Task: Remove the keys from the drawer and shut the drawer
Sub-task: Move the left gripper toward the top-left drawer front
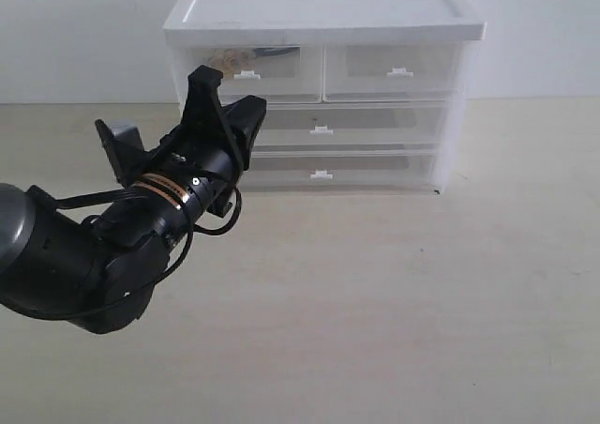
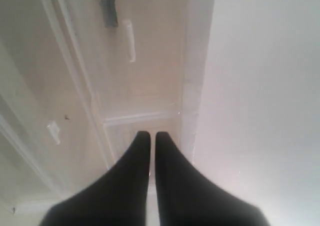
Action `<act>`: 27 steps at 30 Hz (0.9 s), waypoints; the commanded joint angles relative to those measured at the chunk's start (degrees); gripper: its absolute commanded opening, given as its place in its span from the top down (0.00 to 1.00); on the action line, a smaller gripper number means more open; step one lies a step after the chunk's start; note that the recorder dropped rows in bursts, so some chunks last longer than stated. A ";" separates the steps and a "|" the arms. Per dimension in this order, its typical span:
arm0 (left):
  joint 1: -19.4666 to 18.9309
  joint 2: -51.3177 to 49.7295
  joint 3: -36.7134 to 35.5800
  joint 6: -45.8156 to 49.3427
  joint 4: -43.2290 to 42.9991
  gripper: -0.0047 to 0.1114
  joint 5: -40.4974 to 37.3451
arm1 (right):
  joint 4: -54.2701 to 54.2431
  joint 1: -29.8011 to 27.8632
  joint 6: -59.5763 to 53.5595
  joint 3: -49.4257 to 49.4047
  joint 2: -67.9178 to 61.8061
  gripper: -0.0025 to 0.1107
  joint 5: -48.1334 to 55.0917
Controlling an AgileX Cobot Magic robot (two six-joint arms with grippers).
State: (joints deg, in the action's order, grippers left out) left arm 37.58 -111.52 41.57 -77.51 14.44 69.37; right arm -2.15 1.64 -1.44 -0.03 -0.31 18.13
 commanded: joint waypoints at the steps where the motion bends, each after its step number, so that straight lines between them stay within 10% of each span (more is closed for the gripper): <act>1: -0.47 -0.28 0.45 1.10 1.44 0.92 0.60 | -1.30 0.13 0.09 0.03 0.31 0.98 -10.71; 7: -2.45 -0.28 0.33 1.23 1.70 0.92 0.60 | -6.91 0.13 3.27 0.03 0.31 0.98 -28.78; 27: -4.34 -0.28 0.44 3.35 2.08 0.92 0.60 | -7.44 0.13 -3.50 28.83 -39.68 0.98 -20.18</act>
State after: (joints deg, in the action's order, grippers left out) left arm 33.34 -111.79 41.76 -72.48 16.58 69.37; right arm -9.67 1.72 -4.34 25.74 -36.91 0.63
